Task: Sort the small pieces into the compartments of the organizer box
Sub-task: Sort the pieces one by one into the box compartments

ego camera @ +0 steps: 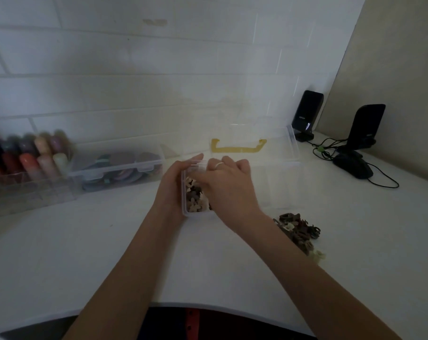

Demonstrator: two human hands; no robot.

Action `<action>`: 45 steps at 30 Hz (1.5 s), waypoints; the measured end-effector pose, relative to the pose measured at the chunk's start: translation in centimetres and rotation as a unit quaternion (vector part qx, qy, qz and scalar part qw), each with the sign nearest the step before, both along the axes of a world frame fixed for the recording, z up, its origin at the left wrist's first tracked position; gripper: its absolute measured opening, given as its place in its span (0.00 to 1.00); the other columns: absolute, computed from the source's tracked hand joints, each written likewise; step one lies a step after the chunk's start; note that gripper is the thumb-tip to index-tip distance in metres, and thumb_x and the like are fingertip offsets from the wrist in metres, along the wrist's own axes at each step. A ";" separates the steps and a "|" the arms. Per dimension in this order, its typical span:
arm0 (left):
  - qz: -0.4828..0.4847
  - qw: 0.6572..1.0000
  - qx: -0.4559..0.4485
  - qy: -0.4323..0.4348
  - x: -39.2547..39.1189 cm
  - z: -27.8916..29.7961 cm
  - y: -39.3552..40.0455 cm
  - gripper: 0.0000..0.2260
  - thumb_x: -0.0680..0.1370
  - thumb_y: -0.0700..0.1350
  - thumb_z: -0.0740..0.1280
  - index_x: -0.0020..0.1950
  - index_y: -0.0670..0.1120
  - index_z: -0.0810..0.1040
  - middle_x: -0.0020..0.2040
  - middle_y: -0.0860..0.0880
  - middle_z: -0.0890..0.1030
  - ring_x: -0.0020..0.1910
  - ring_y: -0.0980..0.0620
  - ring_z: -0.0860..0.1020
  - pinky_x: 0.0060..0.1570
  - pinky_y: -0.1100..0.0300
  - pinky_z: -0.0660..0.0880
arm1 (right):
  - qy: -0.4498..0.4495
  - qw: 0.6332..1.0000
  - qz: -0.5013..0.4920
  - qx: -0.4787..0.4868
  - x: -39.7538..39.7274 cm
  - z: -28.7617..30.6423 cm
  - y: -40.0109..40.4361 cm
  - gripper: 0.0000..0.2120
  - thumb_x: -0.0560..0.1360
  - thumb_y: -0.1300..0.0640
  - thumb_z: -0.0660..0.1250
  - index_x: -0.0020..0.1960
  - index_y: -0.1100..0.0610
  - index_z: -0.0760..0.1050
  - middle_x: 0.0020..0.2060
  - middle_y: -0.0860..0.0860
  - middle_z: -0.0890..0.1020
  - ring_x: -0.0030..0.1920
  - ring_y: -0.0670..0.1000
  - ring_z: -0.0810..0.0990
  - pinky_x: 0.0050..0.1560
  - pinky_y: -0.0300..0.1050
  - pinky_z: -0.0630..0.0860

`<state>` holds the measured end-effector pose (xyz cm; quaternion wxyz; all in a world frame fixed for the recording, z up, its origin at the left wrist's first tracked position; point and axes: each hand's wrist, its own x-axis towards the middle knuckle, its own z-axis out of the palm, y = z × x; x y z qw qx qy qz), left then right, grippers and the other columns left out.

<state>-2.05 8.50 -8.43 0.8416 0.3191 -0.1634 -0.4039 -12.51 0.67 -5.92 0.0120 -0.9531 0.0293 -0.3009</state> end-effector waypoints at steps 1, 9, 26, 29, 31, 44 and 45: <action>0.009 1.000 0.022 -0.002 0.3 -0.2 0.0 0.16 0.63 0.44 0.73 0.50 0.43 0.80 0.44 0.43 0.79 0.42 0.46 0.78 0.47 0.53 0.72 | -0.081 0.997 -0.004 -0.017 -0.3 0.7 -0.8 0.10 0.68 0.58 0.70 0.46 0.44 0.82 0.33 0.47 0.77 0.38 0.51 0.72 0.40 0.48 0.57; 0.109 0.989 0.090 -0.034 0.7 -0.5 -0.2 0.29 0.62 0.49 0.70 0.63 0.44 0.79 0.65 0.39 0.77 0.63 0.37 0.75 0.66 0.38 0.66 | 0.024 0.990 0.028 0.139 -10.2 0.2 -8.7 0.06 0.70 0.56 0.71 0.46 0.48 0.83 0.39 0.40 0.80 0.40 0.40 0.76 0.43 0.40 0.75; 0.076 0.993 0.086 -0.038 1.4 -1.1 -0.5 0.22 0.65 0.48 0.71 0.59 0.45 0.80 0.58 0.42 0.79 0.57 0.42 0.77 0.65 0.40 0.69 | 0.138 0.969 0.009 0.207 -11.9 -4.6 -9.5 0.18 0.78 0.45 0.50 0.66 0.41 0.69 0.60 0.38 0.74 0.63 0.40 0.68 0.65 0.47 0.66; 0.086 0.991 0.092 -0.049 1.3 -1.1 -0.5 0.24 0.60 0.49 0.72 0.56 0.46 0.82 0.57 0.43 0.81 0.54 0.42 0.79 0.62 0.43 0.71 | 0.123 0.973 -0.014 0.193 -11.5 -4.4 -9.4 0.18 0.79 0.48 0.51 0.66 0.41 0.69 0.60 0.38 0.73 0.63 0.42 0.68 0.64 0.52 0.67; 0.084 0.992 0.086 -0.046 1.2 -1.0 -0.5 0.24 0.59 0.49 0.73 0.55 0.46 0.82 0.55 0.43 0.81 0.53 0.42 0.79 0.61 0.44 0.71 | 0.139 0.972 -0.025 0.190 -11.2 -4.7 -9.3 0.18 0.79 0.54 0.55 0.67 0.41 0.68 0.63 0.38 0.71 0.66 0.43 0.65 0.66 0.53 0.65; 0.070 0.994 0.074 -0.031 1.2 -1.4 -0.3 0.23 0.66 0.46 0.71 0.62 0.47 0.80 0.58 0.44 0.80 0.56 0.42 0.78 0.65 0.41 0.68 | 0.029 0.968 -0.043 0.244 -12.3 -4.4 -8.5 0.13 0.67 0.53 0.73 0.46 0.40 0.74 0.48 0.33 0.76 0.54 0.38 0.72 0.57 0.51 0.72; 0.073 0.994 0.074 -0.029 1.1 -1.4 -0.3 0.22 0.67 0.46 0.70 0.61 0.47 0.80 0.58 0.44 0.80 0.56 0.42 0.78 0.65 0.41 0.68 | 0.015 0.971 -0.048 0.233 -12.4 -4.3 -8.4 0.13 0.67 0.54 0.74 0.47 0.42 0.75 0.49 0.33 0.77 0.55 0.40 0.72 0.57 0.54 0.71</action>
